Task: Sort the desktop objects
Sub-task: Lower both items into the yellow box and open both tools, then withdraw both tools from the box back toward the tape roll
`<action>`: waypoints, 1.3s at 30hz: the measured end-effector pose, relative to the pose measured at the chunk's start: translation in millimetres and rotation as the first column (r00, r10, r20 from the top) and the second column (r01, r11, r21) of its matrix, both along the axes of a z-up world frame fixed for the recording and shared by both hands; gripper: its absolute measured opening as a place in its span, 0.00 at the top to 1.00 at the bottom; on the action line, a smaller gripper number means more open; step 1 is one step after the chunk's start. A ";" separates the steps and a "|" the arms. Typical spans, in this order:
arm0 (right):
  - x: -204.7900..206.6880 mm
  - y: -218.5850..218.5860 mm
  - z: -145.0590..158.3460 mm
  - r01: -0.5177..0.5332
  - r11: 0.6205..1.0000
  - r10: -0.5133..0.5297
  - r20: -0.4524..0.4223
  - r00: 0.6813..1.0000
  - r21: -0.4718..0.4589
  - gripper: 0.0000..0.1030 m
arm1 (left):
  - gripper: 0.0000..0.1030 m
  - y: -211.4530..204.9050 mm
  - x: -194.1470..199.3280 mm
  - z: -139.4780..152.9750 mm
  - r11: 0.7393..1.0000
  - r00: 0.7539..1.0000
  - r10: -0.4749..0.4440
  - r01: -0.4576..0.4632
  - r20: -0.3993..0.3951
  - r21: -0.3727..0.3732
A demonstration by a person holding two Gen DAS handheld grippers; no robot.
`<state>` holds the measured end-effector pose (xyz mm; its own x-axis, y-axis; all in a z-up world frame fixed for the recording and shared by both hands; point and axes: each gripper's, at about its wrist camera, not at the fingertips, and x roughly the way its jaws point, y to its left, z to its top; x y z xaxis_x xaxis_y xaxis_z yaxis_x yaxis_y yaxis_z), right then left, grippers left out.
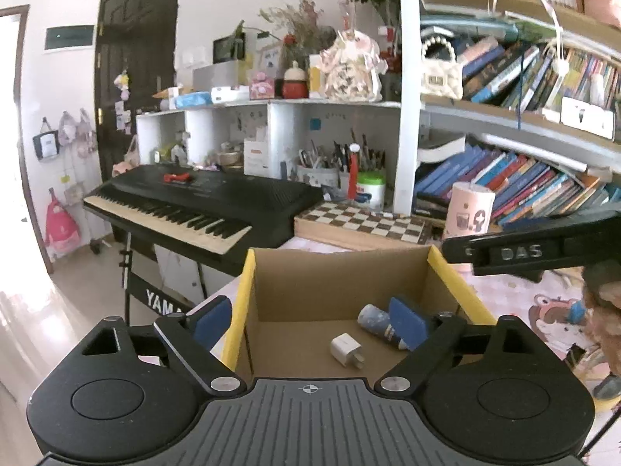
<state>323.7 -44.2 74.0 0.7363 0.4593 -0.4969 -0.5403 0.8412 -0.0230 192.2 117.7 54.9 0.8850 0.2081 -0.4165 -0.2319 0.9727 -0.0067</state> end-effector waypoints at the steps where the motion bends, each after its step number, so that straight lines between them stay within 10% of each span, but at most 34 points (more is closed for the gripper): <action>1: -5.2 -3.1 0.9 0.016 1.000 -0.016 0.004 1.000 0.015 0.24 | 0.11 -0.1 -5.5 1.0 1.000 1.000 0.005 -0.005 0.008 -0.004; 21: -136.7 -48.0 -36.0 0.295 0.955 -0.295 -0.010 0.955 0.026 0.13 | 0.04 1.8 -92.4 -21.0 0.997 0.997 0.073 -0.073 -0.001 -0.027; 39: -257.8 -31.0 -61.9 0.270 0.962 -0.271 -0.027 0.962 -0.037 0.09 | 0.04 2.3 -188.8 -44.4 0.996 0.995 0.057 -0.061 -0.077 -0.060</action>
